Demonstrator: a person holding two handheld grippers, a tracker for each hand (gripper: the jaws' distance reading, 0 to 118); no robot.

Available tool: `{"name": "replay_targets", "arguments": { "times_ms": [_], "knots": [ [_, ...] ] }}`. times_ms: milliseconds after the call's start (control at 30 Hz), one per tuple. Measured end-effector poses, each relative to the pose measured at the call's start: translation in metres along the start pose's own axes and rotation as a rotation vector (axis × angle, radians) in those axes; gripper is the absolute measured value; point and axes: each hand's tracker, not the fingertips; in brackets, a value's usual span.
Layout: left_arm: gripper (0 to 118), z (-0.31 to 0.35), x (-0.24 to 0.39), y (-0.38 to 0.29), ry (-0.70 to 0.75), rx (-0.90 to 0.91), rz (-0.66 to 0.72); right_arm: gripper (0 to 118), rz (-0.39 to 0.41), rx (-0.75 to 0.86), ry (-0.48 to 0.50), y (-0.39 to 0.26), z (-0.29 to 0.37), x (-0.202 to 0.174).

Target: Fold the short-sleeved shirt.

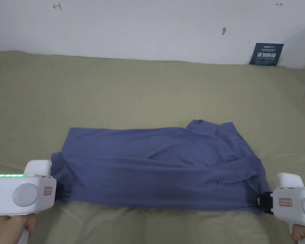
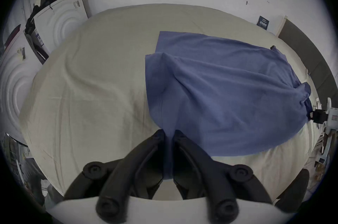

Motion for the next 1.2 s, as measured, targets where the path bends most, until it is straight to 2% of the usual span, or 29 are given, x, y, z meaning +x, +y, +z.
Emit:
{"name": "replay_targets", "arguments": {
  "times_ms": [100,200,267,400,567,700,733,767,800,833,867,900,933,1000,1033,1067,1100,1133,1167,1200],
  "knots": [
    [9,0.013,-0.002,0.001,-0.003,0.014,-0.017,9,0.006,0.025,0.005,-0.005,0.021,-0.001],
    [9,0.028,-0.005,-0.005,-0.005,0.026,-0.013,9,-0.054,0.051,0.025,-0.015,0.042,0.009],
    [9,0.04,-0.009,-0.019,-0.003,0.026,-0.006,9,-0.049,0.053,0.024,-0.028,0.054,0.012],
    [9,0.066,-0.02,-0.062,-0.033,0.005,0.047,9,0.019,0.04,0.01,-0.074,0.084,0.012],
    [9,0.09,-0.029,-0.106,-0.037,-0.01,0.055,9,0.022,0.007,0.032,-0.121,0.099,0.02],
    [9,0.089,-0.033,-0.114,-0.035,-0.018,0.058,10,0.024,-0.012,0.056,-0.132,0.097,0.019],
    [9,0.088,-0.033,-0.112,-0.043,-0.012,0.053,14,0.021,-0.011,0.055,-0.132,0.096,0.018],
    [13,0.089,-0.033,-0.111,-0.06,0.006,0.043,36,0.014,-0.005,0.051,-0.13,0.097,0.018],
    [36,0.091,-0.034,-0.108,-0.078,0.021,0.026,66,0.017,0.0,0.042,-0.127,0.099,0.017],
    [76,0.093,-0.034,-0.102,-0.062,0.026,0.023,103,0.019,0.004,0.036,-0.122,0.1,0.016],
    [118,0.093,-0.034,-0.095,-0.051,0.035,0.02,116,0.019,0.03,0.031,-0.116,0.101,0.016],
    [118,0.095,-0.035,-0.088,-0.043,0.072,0.022,108,-0.007,0.145,0.006,-0.107,0.104,0.018],
    [118,0.1,-0.034,-0.075,-0.039,0.111,0.021,104,0.013,0.11,0.022,-0.099,0.103,0.016],
    [118,0.098,-0.031,-0.047,-0.036,0.105,0.017,104,0.012,0.133,0.03,-0.079,0.092,0.016],
    [117,0.092,-0.03,-0.037,-0.044,0.118,0.023,99,0.015,0.151,0.037,-0.067,0.084,0.016],
    [111,0.085,-0.027,-0.024,-0.049,0.12,0.022,80,0.03,0.158,0.041,-0.044,0.098,0.004],
    [94,0.077,-0.023,-0.01,-0.05,0.117,0.018,52,0.035,0.162,0.042,-0.031,0.094,0.0],
    [55,0.068,-0.019,0.005,-0.048,0.116,0.011,17,0.039,0.166,0.055,-0.02,0.084,-0.001],
    [0,0.056,-0.012,0.016,-0.045,0.116,-0.003,1,0.045,0.155,0.063,-0.009,0.07,-0.003],
    [0,0.043,-0.006,0.027,-0.033,0.104,-0.011,1,0.052,0.152,0.071,0.004,0.065,-0.006]
  ]
}}
